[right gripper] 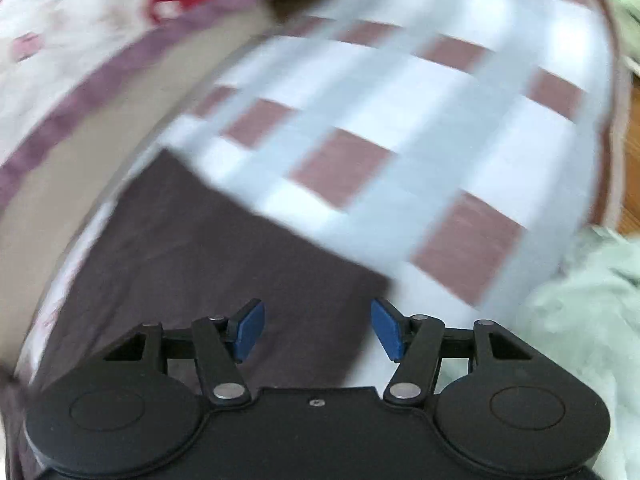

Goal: Fold clothes

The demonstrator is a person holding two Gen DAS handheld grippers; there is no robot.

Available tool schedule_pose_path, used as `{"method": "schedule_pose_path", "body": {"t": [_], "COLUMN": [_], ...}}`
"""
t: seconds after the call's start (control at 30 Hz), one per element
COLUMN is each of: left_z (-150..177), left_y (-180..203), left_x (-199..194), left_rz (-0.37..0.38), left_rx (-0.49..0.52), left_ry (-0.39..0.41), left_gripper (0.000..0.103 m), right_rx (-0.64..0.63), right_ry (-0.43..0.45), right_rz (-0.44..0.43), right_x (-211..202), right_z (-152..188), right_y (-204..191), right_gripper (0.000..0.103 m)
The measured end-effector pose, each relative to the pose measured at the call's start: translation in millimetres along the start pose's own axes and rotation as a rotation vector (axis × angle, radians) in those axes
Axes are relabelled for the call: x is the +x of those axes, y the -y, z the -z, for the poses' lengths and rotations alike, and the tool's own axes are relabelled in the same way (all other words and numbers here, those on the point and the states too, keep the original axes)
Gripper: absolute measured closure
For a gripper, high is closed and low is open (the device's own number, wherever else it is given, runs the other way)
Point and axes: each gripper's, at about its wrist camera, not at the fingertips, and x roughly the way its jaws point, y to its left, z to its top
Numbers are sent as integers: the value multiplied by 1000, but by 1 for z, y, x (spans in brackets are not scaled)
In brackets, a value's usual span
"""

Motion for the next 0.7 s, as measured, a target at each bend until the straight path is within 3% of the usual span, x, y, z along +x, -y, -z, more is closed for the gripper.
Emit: {"method": "schedule_pose_path", "body": {"t": [0.03, 0.1, 0.13, 0.2, 0.23, 0.27, 0.3, 0.33, 0.37, 0.4, 0.43, 0.5, 0.7], "left_z": [-1, -3, -3, -1, 0, 0, 1, 1, 2, 4, 7, 10, 5], "left_y": [5, 7, 5, -2, -5, -6, -6, -3, 3, 9, 15, 18, 28], "left_x": [0, 6, 9, 13, 13, 14, 15, 18, 19, 19, 18, 11, -38], "left_rz": [-31, -64, -73, -70, -45, -21, 3, 20, 16, 3, -9, -32, -120], "left_rx": [26, 35, 14, -47, -84, -108, -127, -112, -71, -26, 19, 7, 23], "left_ry": [-2, -27, -40, -51, -46, -47, -51, -66, -73, -73, -73, -50, 74], "left_gripper": [99, 96, 95, 75, 69, 59, 56, 57, 65, 97, 100, 100, 101], "right_rx": [11, 9, 4, -26, -66, -119, -173, -240, -309, -385, -445, -485, -351], "right_ry": [-13, -39, -51, -1, 20, 37, 53, 77, 112, 159, 204, 263, 319], "right_rz": [31, 16, -9, -34, -32, -12, 12, 43, 74, 107, 130, 146, 103], "right_x": [2, 8, 12, 15, 19, 22, 25, 25, 23, 18, 11, -4, -34], "right_z": [1, 4, 5, 3, 1, -1, -3, 0, 4, 10, 17, 23, 10], "right_y": [1, 2, 0, -6, -13, -21, -31, -42, -51, -61, -66, -66, -39], "right_gripper": [38, 38, 31, 28, 32, 41, 90, 86, 86, 87, 87, 88, 90]}}
